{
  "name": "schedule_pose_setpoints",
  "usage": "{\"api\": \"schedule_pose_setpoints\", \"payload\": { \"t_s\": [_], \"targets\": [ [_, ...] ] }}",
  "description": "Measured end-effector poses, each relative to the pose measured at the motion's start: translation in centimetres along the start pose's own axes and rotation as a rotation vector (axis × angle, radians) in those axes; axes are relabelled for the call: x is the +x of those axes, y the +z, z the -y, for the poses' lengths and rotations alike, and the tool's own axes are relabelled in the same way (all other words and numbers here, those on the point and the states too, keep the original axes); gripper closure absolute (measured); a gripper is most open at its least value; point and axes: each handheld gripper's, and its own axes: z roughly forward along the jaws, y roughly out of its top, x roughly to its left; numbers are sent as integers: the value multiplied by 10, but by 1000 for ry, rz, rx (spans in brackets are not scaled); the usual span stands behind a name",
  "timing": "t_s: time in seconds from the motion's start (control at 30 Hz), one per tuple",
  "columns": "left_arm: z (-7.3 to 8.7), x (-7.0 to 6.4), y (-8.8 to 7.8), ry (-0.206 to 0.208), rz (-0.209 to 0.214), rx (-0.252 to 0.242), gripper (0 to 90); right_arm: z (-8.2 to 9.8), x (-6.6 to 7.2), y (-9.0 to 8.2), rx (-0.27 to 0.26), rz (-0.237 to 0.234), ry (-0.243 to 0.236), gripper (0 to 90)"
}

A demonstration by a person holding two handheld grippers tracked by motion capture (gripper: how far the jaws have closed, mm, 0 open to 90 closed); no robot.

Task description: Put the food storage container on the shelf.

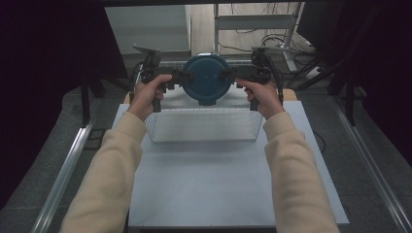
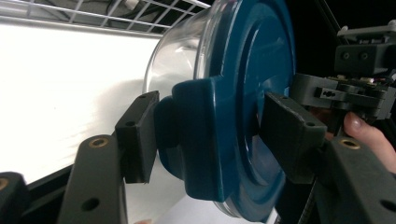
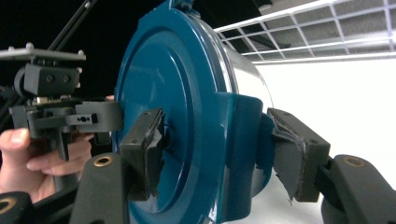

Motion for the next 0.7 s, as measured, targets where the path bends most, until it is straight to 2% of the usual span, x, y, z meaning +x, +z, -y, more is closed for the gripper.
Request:
{"api": "schedule_pose_setpoints", "payload": {
  "t_s": [0.13, 0.17, 0.23, 0.37, 0.47, 0.53, 0.57, 0.63, 0.7],
  "targets": [
    [-4, 5, 4, -33, 4, 0, 379, -3, -7, 5, -1, 6, 74, 379],
    [-5, 9, 7, -55, 13, -2, 375, -4, -8, 7, -3, 10, 97, 378],
    [-6, 14, 11, -73, 20, 2, 366, -4, -12, 9, -10, 15, 142, 376],
    [-6, 19, 15, -94, 33, -1, 354, -2, -18, 14, -38, 19, 186, 372],
    [-6, 20, 16, -92, 29, -9, 345, 0, -22, 16, -51, 16, 207, 370],
    [-5, 19, 17, -85, 25, -14, 339, 1, -21, 16, -52, 16, 187, 341],
    [-5, 19, 17, -79, 21, -21, 335, 1, -19, 17, -51, 24, 160, 321],
    [-4, 16, 16, -55, -20, -46, 302, 2, -14, 17, -52, 44, 133, 265],
    [-3, 15, 12, -43, -53, -58, 228, 4, -9, 15, -65, 63, 107, 210]
  ]
}}
